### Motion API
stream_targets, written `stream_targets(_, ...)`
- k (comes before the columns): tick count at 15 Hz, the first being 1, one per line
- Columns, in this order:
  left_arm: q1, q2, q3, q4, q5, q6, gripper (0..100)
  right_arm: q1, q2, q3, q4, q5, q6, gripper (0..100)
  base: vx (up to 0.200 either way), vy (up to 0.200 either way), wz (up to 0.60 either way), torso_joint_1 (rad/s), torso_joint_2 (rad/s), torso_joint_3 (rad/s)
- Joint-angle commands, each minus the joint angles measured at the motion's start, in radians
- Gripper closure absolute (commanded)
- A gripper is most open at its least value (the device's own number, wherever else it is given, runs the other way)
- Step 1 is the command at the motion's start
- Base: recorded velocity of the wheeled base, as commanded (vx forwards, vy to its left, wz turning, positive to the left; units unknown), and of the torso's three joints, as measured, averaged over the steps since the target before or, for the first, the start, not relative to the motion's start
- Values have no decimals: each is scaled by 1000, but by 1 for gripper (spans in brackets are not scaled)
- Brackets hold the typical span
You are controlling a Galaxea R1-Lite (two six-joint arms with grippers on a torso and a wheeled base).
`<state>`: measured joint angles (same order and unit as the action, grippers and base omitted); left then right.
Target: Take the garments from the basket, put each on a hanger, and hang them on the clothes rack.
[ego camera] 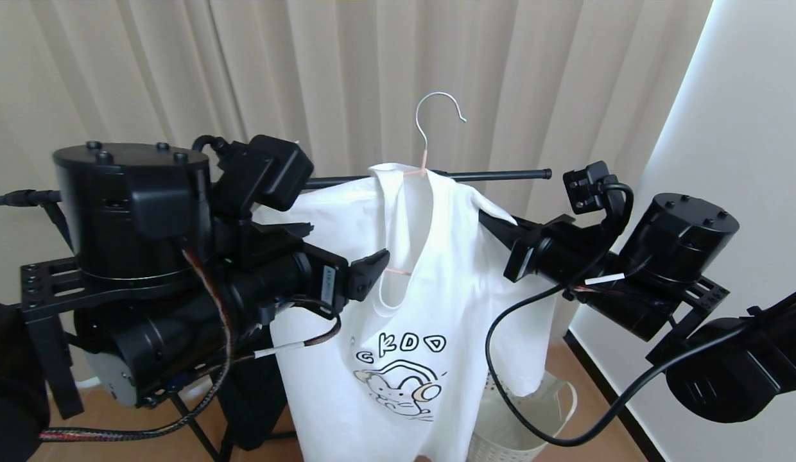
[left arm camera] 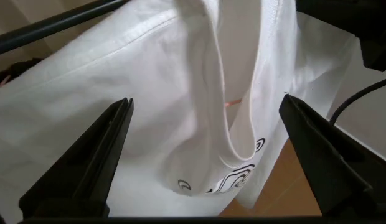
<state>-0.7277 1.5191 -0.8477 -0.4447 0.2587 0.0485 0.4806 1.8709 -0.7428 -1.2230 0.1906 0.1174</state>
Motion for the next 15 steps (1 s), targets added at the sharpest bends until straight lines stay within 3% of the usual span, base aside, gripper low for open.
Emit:
stream_targets(1, 103, -89, 75, -12, -69, -26, 0, -31, 13, 0, -1, 21, 1, 100, 0, 0, 0, 0, 0, 0)
stream_targets(2, 178, -120, 131, -52, -170, -55, 0, -51, 16, 0, -1, 44, 1, 100, 0, 0, 0, 0, 0, 0)
stream_targets(4, 289, -140, 208, -124, -300, -58, 0, -86, 27, 0, -3, 78, 1, 100, 0, 0, 0, 0, 0, 0)
stream_targets(9, 468, -99, 318, -224, -559, -56, 0, -149, 27, 5, -12, 155, 2, 100, 0, 0, 0, 0, 0, 0)
stream_targets(13, 484, 18, 400, -420, -585, -78, 0, -171, 27, 22, -55, 194, 1, 100, 0, 0, 0, 0, 0, 0)
stream_targets(15, 496, 58, 391, -445, -585, -78, 0, -169, 27, 23, -55, 196, 1, 100, 0, 0, 0, 0, 0, 0)
